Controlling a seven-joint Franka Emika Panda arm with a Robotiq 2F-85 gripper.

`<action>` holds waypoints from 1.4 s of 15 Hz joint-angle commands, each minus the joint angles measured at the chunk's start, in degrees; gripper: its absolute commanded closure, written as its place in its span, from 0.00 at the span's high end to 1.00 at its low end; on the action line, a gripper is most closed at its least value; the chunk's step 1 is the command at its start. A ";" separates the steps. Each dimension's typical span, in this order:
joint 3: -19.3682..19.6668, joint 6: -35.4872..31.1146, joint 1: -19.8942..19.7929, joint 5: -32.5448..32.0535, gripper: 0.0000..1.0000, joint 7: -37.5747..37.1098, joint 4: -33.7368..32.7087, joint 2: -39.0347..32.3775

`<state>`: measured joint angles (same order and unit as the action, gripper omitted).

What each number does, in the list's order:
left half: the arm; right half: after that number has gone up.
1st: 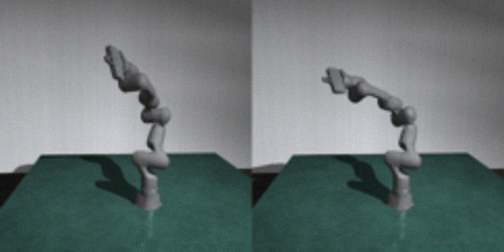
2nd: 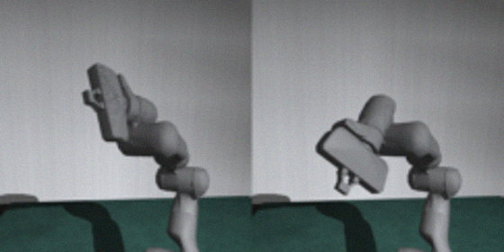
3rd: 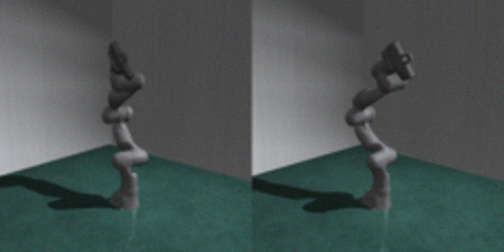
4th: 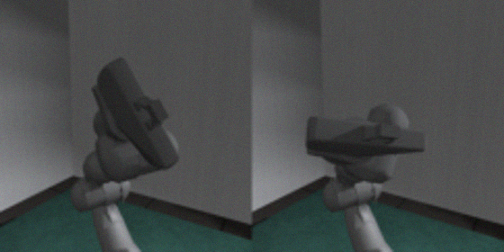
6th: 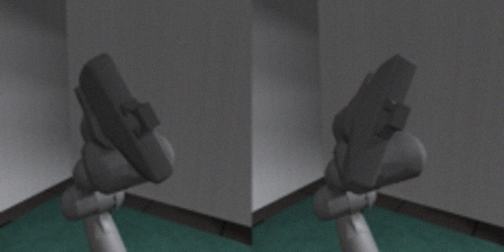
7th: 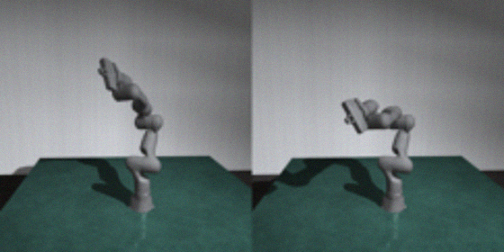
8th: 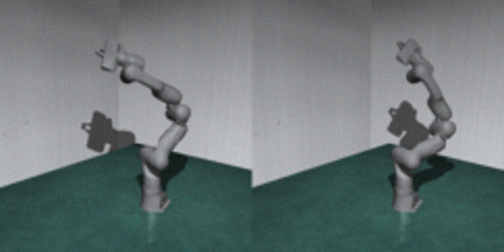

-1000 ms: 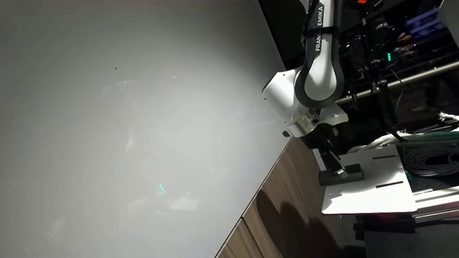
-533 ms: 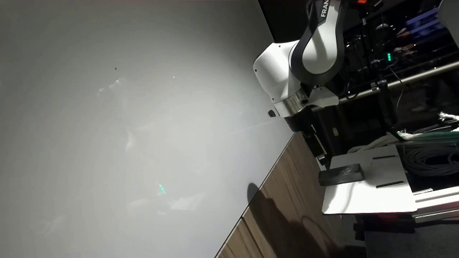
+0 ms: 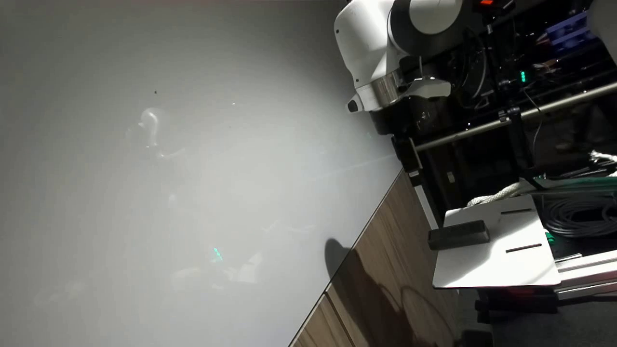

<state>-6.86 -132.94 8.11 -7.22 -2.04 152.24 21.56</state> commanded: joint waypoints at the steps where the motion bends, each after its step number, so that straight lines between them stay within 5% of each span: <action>1: -0.42 1.52 -0.24 1.06 1.00 0.21 0.28 2.09; 5: -0.36 3.30 0.20 2.27 1.00 0.35 2.77 7.96; 21: -0.36 3.30 0.22 2.28 1.00 0.35 3.29 8.16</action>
<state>-6.86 -129.76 8.68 -5.19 -1.88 155.60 29.67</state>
